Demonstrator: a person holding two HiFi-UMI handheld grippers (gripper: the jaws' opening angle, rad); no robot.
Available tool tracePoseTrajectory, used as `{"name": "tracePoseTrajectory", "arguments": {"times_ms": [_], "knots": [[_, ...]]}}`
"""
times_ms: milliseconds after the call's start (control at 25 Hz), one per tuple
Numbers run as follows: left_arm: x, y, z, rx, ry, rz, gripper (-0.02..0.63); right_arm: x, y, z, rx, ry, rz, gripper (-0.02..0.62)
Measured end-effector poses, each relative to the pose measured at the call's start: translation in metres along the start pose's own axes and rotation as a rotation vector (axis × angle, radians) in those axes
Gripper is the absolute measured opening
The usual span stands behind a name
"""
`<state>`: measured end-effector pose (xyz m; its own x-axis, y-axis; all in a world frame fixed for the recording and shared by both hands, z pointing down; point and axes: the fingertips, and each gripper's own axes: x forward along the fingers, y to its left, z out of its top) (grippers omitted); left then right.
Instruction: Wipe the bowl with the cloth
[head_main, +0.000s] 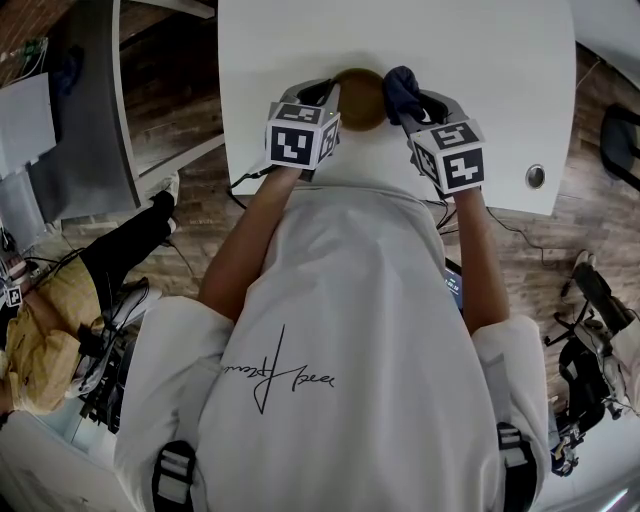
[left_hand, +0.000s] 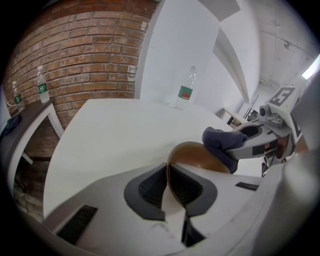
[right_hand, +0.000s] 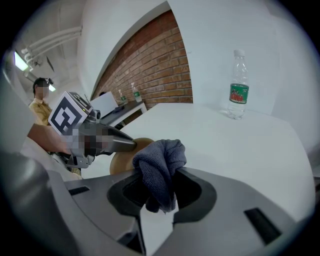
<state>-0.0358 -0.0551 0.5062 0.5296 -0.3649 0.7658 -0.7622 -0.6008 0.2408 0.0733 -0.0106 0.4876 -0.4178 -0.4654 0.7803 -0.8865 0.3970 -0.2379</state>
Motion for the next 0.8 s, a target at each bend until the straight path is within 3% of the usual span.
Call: {"name": "tracePoseTrajectory", "arguments": {"times_ms": [800], "knots": [[0.001, 0.005, 0.0, 0.005, 0.008, 0.008, 0.021, 0.012, -0.002, 0.012, -0.042, 0.015, 0.027, 0.098]]}}
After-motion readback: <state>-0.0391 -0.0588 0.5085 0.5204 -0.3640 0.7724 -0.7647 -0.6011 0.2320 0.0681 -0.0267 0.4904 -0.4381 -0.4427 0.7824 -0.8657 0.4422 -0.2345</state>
